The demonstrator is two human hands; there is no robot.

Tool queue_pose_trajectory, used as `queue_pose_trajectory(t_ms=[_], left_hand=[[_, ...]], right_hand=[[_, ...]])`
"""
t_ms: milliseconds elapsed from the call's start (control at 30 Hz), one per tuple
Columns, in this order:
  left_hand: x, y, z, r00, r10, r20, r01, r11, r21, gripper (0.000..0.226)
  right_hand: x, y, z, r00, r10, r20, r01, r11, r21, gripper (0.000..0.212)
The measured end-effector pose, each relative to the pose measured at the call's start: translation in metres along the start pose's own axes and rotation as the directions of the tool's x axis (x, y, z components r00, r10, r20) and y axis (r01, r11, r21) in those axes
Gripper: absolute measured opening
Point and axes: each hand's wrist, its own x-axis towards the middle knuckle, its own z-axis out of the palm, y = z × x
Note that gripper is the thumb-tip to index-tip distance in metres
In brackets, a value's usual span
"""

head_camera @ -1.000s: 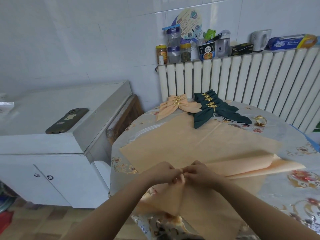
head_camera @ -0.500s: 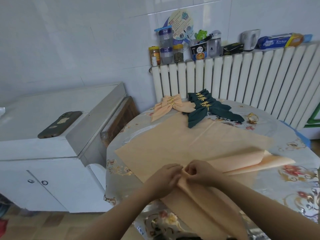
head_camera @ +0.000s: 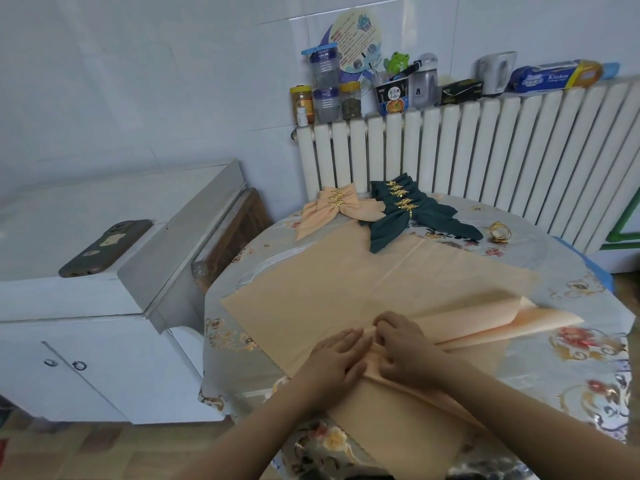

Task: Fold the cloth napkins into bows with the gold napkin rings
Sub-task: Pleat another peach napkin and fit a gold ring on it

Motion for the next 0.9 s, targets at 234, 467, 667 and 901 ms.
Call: queue_pose_trajectory(t_ms=[234,467,667,901], left_hand=[[0.019,0.015,-0.031,0.975,-0.006,0.22,-0.04,0.978,0.207,0.06],[0.037,0.026,-0.044,0.941,-0.034,0.337,-0.103,0.919,0.381,0.056],[0.045,0.033,-0.049,0.926,-0.071,0.37,-0.097,0.904,0.417,0.055],[0.037,0.028,-0.047,0.954,-0.032,0.297,-0.073,0.939,0.335,0.052]], right_hand=[[-0.015,0.015,-0.014,0.992,0.105,0.076,-0.099,0.992,-0.073,0.058],[0.012,0.045,-0.064,0.908,0.364,0.21,-0.328,0.926,-0.186,0.036],[0.026,0.035,-0.079,0.818,0.454,0.354,-0.388,0.889,-0.244,0.032],[0.028,0.011,-0.065,0.858,0.467,0.215,-0.445,0.884,-0.142,0.029]])
